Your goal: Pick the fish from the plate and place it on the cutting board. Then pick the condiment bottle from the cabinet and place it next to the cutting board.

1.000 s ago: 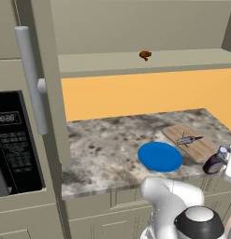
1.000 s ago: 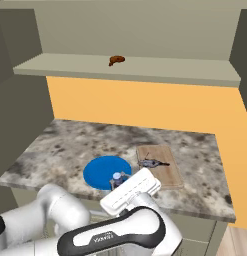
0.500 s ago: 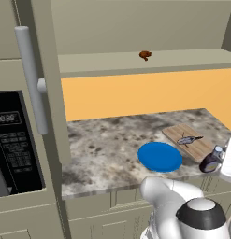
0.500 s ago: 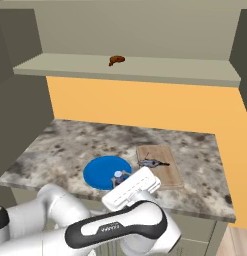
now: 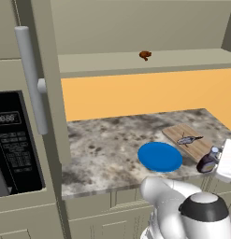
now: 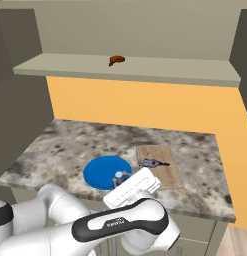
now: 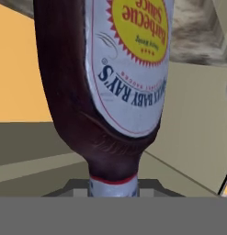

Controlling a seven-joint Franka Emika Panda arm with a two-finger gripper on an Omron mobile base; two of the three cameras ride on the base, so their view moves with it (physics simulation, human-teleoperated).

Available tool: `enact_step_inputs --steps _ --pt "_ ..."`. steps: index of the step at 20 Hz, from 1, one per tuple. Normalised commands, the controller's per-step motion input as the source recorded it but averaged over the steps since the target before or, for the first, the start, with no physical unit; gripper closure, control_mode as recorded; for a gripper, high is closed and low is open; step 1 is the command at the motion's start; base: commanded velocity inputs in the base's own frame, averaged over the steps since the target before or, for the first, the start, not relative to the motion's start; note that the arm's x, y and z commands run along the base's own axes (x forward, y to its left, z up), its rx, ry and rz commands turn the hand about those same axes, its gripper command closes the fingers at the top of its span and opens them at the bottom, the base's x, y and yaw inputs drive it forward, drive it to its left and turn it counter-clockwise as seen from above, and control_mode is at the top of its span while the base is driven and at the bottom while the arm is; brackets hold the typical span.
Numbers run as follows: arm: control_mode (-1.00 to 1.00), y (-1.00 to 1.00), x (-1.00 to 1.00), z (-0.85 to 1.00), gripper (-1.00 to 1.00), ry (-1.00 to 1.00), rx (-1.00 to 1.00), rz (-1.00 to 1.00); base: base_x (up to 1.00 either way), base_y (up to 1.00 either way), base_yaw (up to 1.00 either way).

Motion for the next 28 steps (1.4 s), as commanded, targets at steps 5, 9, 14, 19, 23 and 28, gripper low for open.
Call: enact_step_inputs --steps 5,9,14,19,23,28 --pt "-1.00 0.00 0.10 -0.11 1.00 0.01 0.00 0.00 0.00 0.00 0.00" --pt "-1.00 0.00 0.10 -0.08 1.00 0.02 0.01 0.00 0.00 0.00 0.00" --pt "-1.00 0.00 0.12 -0.10 1.00 0.01 0.01 0.00 0.00 0.00 0.00" --pt "-1.00 0.00 0.12 -0.12 1.00 0.00 0.00 0.00 0.00 0.00 0.00" --pt "-1.00 0.00 0.14 -0.13 1.00 0.00 0.01 0.00 0.00 0.00 0.00" --pt "-1.00 0.00 0.13 -0.13 1.00 0.00 0.01 0.00 0.00 0.00 0.00"
